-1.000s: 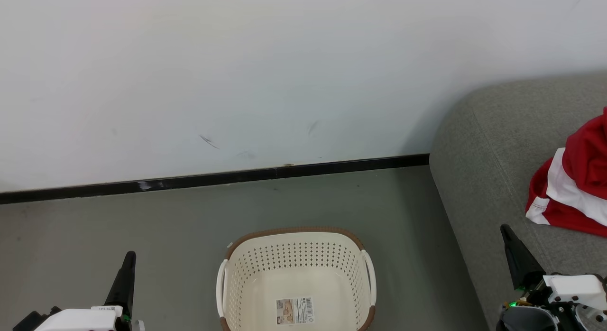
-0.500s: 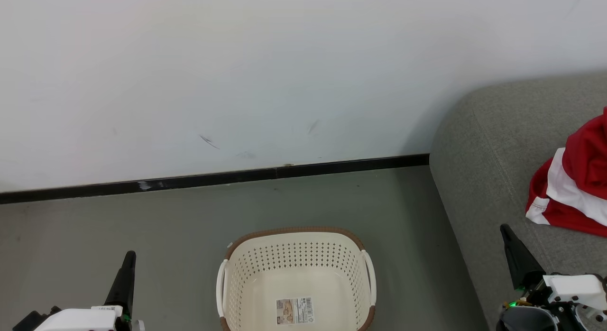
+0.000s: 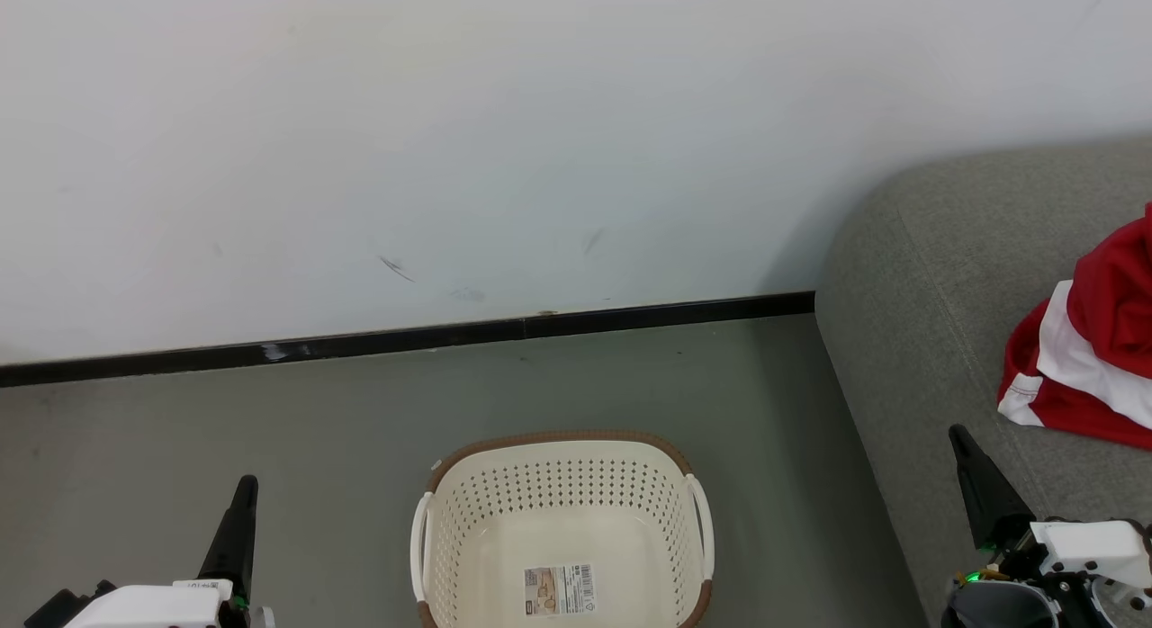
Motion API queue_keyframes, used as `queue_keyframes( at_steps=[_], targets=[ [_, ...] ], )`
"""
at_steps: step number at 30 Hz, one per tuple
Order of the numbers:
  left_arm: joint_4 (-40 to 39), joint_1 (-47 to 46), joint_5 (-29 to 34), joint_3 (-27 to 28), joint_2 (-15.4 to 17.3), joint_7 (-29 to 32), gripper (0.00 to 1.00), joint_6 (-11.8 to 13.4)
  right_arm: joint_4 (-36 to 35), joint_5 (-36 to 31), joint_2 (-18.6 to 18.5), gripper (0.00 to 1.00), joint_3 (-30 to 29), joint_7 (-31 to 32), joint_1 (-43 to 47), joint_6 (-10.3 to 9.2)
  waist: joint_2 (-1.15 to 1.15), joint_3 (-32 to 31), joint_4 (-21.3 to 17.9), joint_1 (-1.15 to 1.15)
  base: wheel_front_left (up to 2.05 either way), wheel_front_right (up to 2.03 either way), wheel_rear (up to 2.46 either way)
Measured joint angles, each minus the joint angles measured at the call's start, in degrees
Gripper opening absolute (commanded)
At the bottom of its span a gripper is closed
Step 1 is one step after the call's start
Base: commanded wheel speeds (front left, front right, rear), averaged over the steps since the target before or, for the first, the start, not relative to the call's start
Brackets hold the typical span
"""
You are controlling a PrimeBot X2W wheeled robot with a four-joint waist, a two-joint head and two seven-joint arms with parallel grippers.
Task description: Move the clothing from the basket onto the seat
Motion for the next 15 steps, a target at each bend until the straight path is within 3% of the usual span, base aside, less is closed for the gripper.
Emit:
queue_keyframes(
  at_steps=[15],
  targets=[
    [-0.1, 0.0, 0.0, 0.0, 0.0, 0.0, 0.0, 0.0, 0.0, 0.0, 0.0, 0.0, 0.0, 0.0, 0.0, 0.0, 0.0, 0.0, 0.0, -0.01, 0.0, 0.0, 0.0]
  ],
)
